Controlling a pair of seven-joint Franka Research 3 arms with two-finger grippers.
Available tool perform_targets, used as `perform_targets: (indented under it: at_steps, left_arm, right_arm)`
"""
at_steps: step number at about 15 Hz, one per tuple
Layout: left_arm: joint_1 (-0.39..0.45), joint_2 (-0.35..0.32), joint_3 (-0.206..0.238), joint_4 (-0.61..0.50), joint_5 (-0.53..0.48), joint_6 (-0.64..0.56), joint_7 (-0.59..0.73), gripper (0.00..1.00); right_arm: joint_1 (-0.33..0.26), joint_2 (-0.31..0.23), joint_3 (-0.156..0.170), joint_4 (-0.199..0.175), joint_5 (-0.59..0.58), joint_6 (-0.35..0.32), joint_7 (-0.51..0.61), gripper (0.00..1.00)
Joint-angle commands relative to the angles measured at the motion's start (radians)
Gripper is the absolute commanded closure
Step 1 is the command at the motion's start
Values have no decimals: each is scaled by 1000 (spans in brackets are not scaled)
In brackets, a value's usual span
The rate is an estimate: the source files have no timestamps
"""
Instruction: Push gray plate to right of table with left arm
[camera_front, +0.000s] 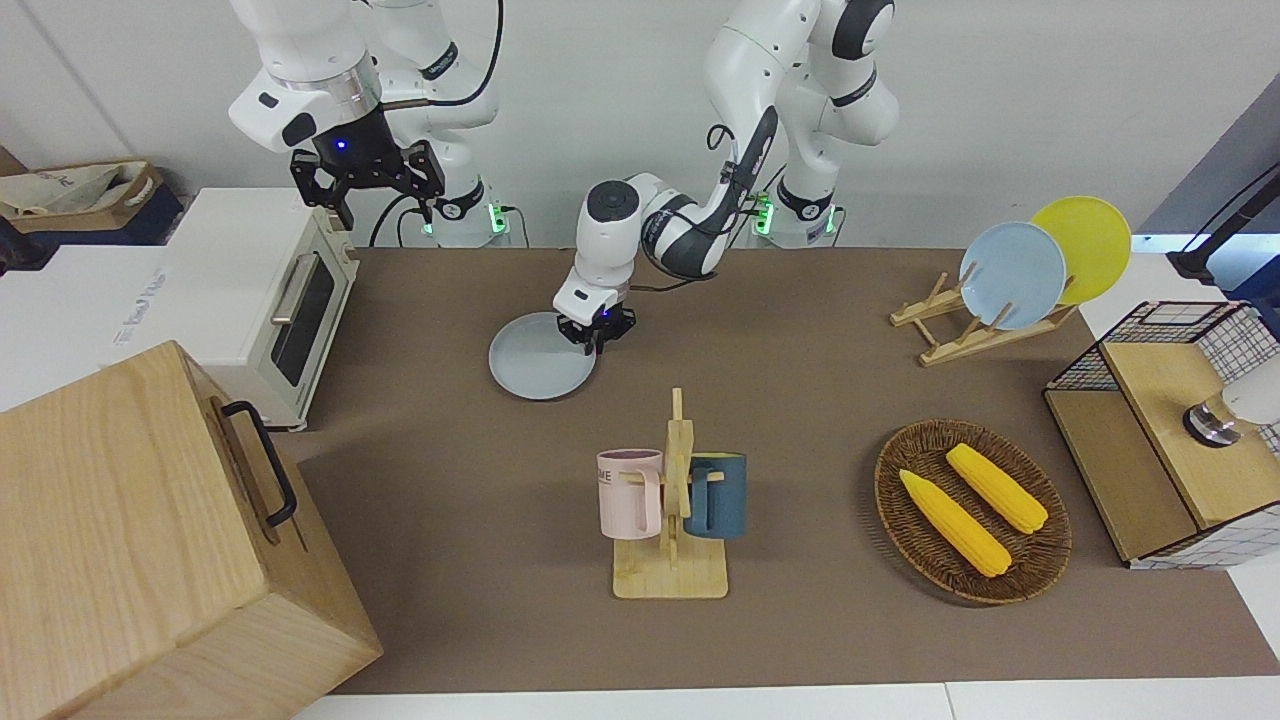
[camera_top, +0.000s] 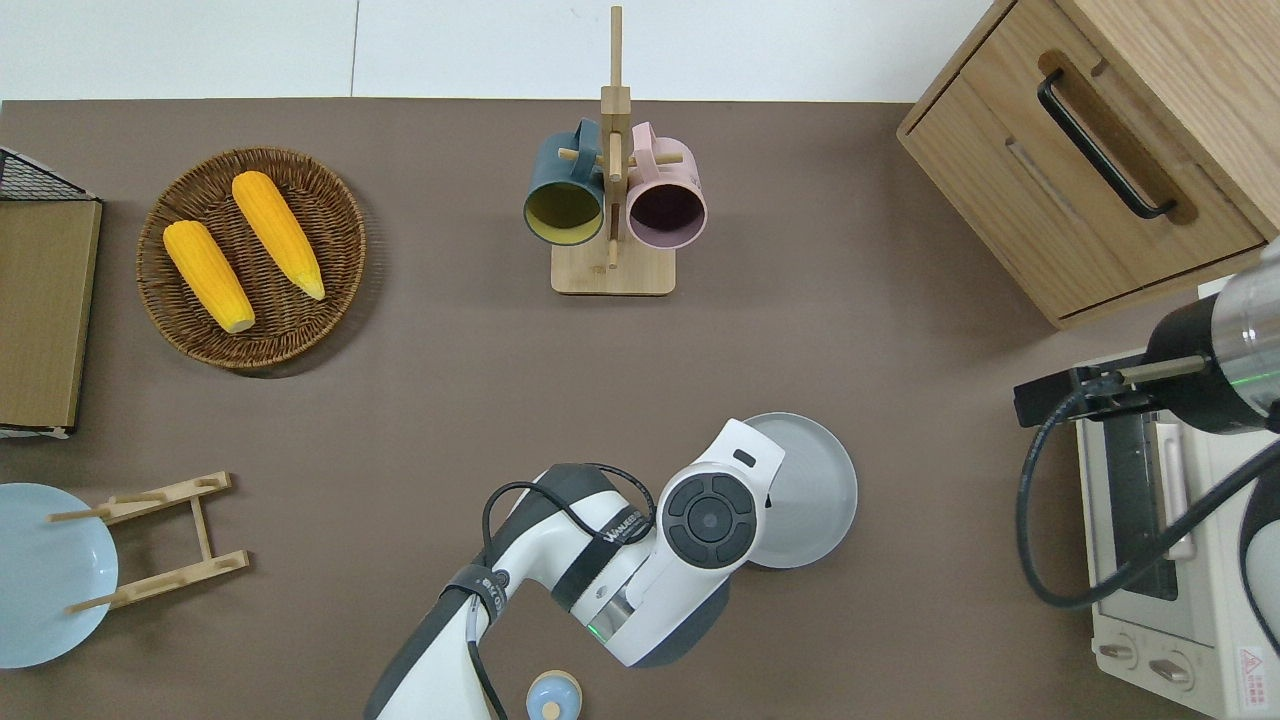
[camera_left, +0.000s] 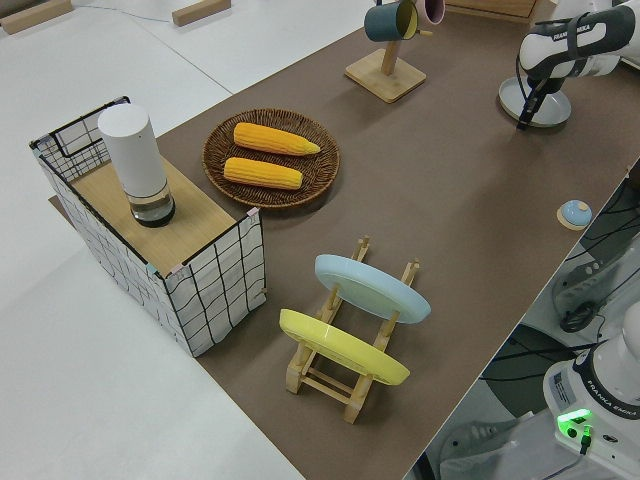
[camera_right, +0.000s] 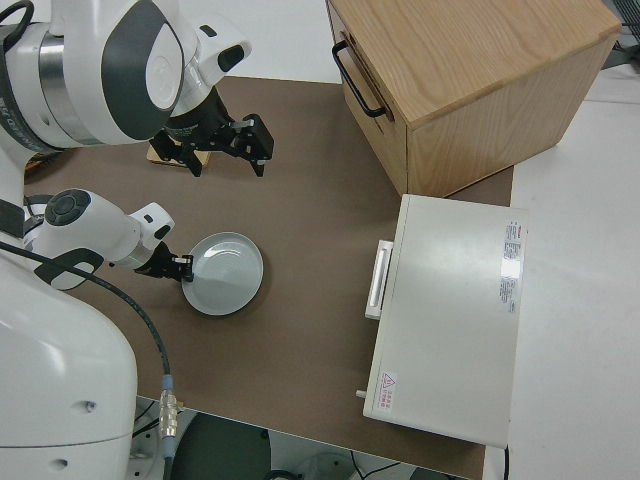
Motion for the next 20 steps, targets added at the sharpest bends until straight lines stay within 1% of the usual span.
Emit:
perform_targets:
  at_steps: [1,2,3,5,6,7,9,11,13,14,16,18,20]
  left_arm:
    - [5,-21,21,8,24,-88,26,66]
    - [23,-39,21,-1,24,-99,46,30]
    - [45,-74,20,-19,22,-116,81,19]
    - [83,-140,20,-65,10,-126,128,19]
    - [121,-191,18,-108,2,-126,172,19]
    - [146,-220,18,-128,-21,-132,210,19]
    - [192,-269,21,-135,-67,-203,299,15]
    - [250,-318,21,-138,-71,-284,365,13]
    - [324,-360,21,-142,-73,-339,445,13]
    - [367,-390,23,-144,-79,-379,508,13]
    - [437,-438,23,-152,-79,-425,577,11]
    - [534,-484,23,-152,-78,-487,713,11]
    - [598,-511,29,-152,-67,-505,763,11]
  right_arm:
    - [-11,-8,6,1,8,-12,-3,17]
    - [-11,-8,6,1,8,-12,-1,17]
    - [-11,-8,6,1,8,-12,-3,17]
    - [-11,-8,6,-1,8,-12,-1,17]
    - [-11,-8,6,1,8,-12,-3,17]
    - [-11,-8,6,-1,8,-12,-3,17]
    - [-11,-8,6,-1,8,-12,-1,17]
    - [-11,-8,4,-1,8,-12,-3,17]
    - [-11,-8,6,-1,8,-12,-3,17]
    - [-11,-8,6,1,8,-12,-3,17]
    - [-11,-8,6,-1,8,-12,-3,17]
    - [-11,-8,6,-1,8,-12,-3,17]
    - [-11,-8,6,1,8,-12,-3,17]
